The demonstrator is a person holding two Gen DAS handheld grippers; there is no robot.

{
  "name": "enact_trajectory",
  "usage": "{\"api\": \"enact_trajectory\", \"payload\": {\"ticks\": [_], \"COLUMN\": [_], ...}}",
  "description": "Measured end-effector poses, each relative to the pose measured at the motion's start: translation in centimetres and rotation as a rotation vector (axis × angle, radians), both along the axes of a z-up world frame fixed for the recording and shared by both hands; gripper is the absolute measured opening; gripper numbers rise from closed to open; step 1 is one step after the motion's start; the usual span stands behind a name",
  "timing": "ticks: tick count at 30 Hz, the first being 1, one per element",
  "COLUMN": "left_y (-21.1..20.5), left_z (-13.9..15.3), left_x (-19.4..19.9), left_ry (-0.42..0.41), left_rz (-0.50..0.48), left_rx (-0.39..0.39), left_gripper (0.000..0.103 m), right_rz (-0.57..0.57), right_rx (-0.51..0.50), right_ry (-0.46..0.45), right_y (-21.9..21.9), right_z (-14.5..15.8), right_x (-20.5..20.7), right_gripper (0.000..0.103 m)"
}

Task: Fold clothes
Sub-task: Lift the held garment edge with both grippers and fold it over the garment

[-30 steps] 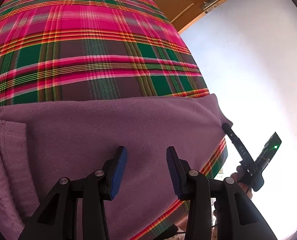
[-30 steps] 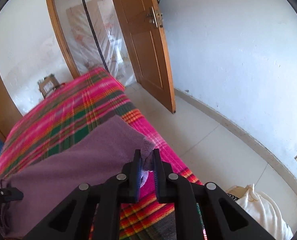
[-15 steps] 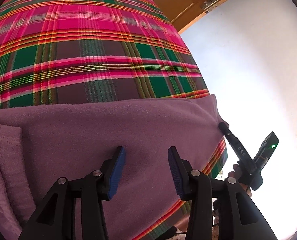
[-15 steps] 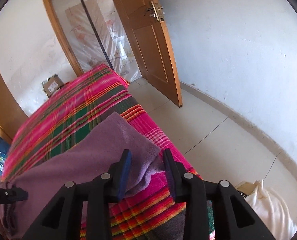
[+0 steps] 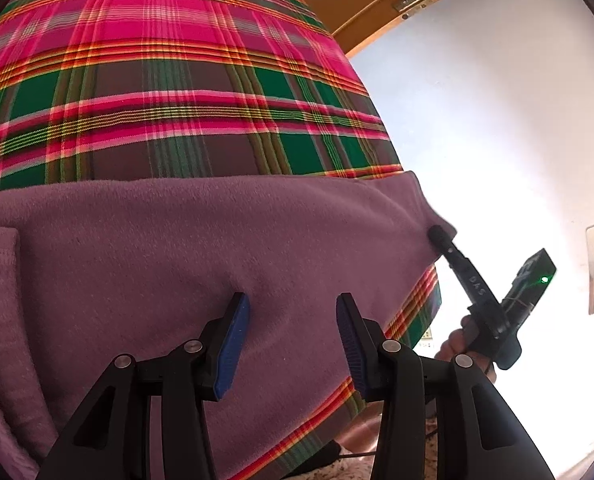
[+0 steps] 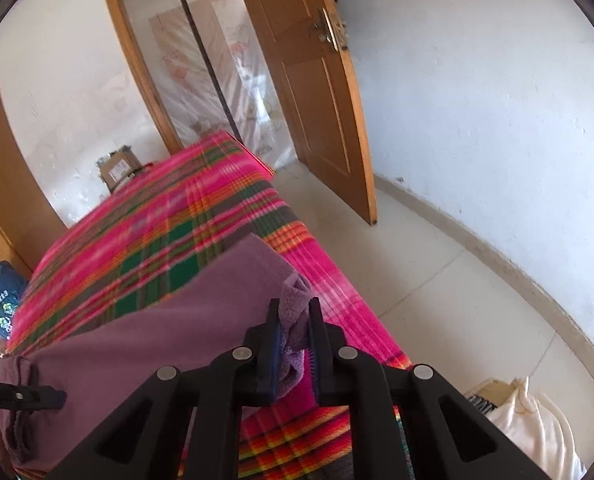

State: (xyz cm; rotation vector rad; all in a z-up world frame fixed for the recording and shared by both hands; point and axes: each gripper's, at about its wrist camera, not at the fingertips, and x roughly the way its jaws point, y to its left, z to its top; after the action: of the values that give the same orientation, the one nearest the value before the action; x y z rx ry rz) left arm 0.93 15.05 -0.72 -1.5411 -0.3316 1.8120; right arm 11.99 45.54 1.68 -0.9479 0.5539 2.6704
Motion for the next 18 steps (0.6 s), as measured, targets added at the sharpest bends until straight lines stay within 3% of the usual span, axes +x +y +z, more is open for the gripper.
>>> {"api": "enact_trajectory", "payload": {"ticks": [7, 18], "left_y": [-0.3, -1.0], "left_z": [-0.1, -0.3], "left_x": [0.4, 0.2], "left_ry": [-0.013, -0.056], "left_rz": [-0.009, 0.003], "left_rx": [0.016, 0.045], "left_gripper": [0.047, 0.047], "right_rz": [0.075, 0.292], "right_rx": [0.022, 0.065], "right_ry": [0.105, 0.264], "right_y": [-2.1, -8.2], "right_z": [3.5, 9.1], "right_x": [0.4, 1.7], "right_gripper": [0.012, 0.012]}}
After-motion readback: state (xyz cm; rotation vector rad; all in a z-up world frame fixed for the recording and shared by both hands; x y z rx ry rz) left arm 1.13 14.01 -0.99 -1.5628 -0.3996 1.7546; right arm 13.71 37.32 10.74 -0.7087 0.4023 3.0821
